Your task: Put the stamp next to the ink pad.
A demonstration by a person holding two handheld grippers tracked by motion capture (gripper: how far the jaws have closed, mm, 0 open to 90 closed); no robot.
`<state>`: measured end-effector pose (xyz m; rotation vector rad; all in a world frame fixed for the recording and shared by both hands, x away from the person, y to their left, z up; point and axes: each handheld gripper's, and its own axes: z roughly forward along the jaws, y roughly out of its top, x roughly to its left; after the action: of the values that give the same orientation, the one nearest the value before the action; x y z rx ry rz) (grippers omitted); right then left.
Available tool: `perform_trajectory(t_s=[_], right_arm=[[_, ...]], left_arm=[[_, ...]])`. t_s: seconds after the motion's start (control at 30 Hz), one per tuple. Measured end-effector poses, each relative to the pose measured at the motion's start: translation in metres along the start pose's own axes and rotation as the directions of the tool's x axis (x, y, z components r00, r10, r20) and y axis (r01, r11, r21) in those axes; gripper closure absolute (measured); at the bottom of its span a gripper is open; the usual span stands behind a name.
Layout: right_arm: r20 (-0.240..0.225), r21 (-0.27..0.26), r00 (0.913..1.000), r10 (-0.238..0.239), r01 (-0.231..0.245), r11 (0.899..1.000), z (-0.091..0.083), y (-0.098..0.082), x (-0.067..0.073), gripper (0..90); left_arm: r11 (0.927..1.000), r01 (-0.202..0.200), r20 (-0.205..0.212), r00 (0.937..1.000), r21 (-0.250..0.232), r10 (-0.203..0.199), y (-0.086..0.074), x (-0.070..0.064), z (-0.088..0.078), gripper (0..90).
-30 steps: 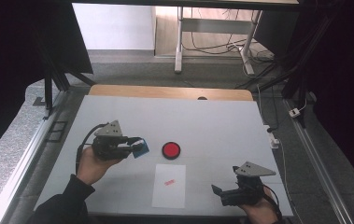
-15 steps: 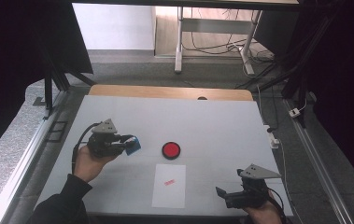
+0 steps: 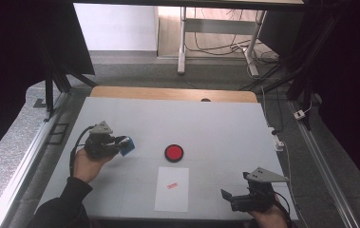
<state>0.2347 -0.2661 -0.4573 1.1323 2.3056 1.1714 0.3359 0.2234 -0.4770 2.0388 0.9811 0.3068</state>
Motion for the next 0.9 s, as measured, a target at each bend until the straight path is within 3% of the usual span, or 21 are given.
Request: perform_trajectory(t_s=[0.2, 0.43, 0.9], right_arm=[[0.005, 0.006, 0.9998, -0.017, 0.017, 1.000, 0.000, 0.000, 0.002, 0.0], [0.009, 0.007, 0.9997, -0.022, 0.022, 1.000, 0.000, 0.000, 0.003, 0.0], [0.010, 0.006, 0.9993, -0.037, 0.037, 0.999, 0.001, 0.000, 0.004, 0.0]], left_arm=[[0.9995, -0.011, -0.041, 0.9991, 0.030, 0.012, -0.007, 0.007, 0.008, 69.9], [0.9986, -0.020, -0.053, 0.9983, 0.049, 0.023, -0.014, 0.013, 0.017, 69.8], [0.9943, -0.036, -0.027, 0.9989, 0.100, 0.039, -0.022, 0.017, 0.028, 69.5]])
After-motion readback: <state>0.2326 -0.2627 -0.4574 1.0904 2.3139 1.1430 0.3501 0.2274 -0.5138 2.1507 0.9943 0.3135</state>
